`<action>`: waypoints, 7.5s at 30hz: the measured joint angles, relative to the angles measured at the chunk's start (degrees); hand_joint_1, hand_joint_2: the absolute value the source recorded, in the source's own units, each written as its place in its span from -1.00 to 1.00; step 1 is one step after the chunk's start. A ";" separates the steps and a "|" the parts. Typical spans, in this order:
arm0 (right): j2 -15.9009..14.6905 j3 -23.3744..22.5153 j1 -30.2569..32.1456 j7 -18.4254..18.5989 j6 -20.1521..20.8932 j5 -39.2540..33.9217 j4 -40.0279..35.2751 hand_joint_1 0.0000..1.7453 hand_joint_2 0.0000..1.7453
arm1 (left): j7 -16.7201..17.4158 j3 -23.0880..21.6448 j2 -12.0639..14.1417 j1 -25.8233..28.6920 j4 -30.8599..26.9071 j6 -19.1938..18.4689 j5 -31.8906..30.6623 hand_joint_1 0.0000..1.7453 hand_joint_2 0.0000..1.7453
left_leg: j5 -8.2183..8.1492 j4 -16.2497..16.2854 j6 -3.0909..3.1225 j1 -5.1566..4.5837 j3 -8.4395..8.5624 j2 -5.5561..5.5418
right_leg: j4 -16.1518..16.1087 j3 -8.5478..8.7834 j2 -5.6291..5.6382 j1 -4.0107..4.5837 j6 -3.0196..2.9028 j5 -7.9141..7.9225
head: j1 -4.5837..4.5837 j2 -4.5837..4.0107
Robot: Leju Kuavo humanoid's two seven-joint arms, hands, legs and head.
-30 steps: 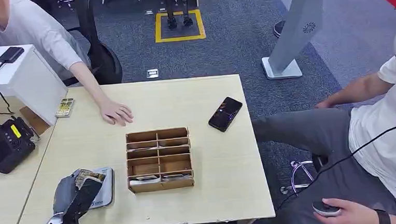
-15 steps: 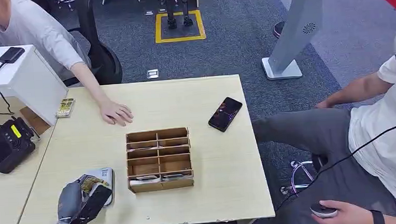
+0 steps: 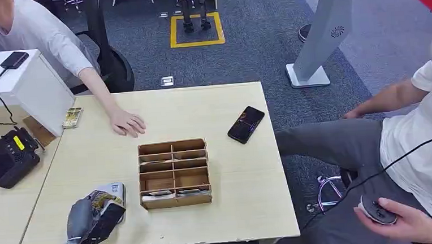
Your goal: Pass the card to the sensor for recognition and then transmit it.
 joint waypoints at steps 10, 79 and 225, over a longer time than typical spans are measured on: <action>0.00 -0.46 -0.02 -0.18 -0.39 1.47 0.00 -1.00 1.00 | -3.39 1.25 -0.28 -1.18 -7.37 -8.96 27.29 1.00 1.00 | 0.06 0.01 0.07 0.00 -0.06 -0.06 | 0.00 -0.07 -0.07 0.00 0.00 0.01 | 0.00 0.00; 0.46 -2.73 -1.60 -0.20 2.08 8.48 0.00 -1.00 1.00 | -8.45 -0.37 8.66 -18.23 -6.58 10.46 -1.88 -1.00 1.00 | 0.22 0.02 -0.05 0.03 -0.37 -0.14 | 0.03 -0.36 -0.12 0.02 -0.01 0.12 | 0.02 0.00; 1.81 -10.29 -1.01 -0.15 1.44 14.10 -0.11 -1.00 1.00 | 3.57 -22.60 7.28 -14.66 -13.20 -8.83 -9.39 -1.00 1.00 | 0.22 0.02 -0.05 0.02 -0.45 -0.13 | 0.04 -0.45 -0.11 0.02 0.00 0.13 | 0.00 0.00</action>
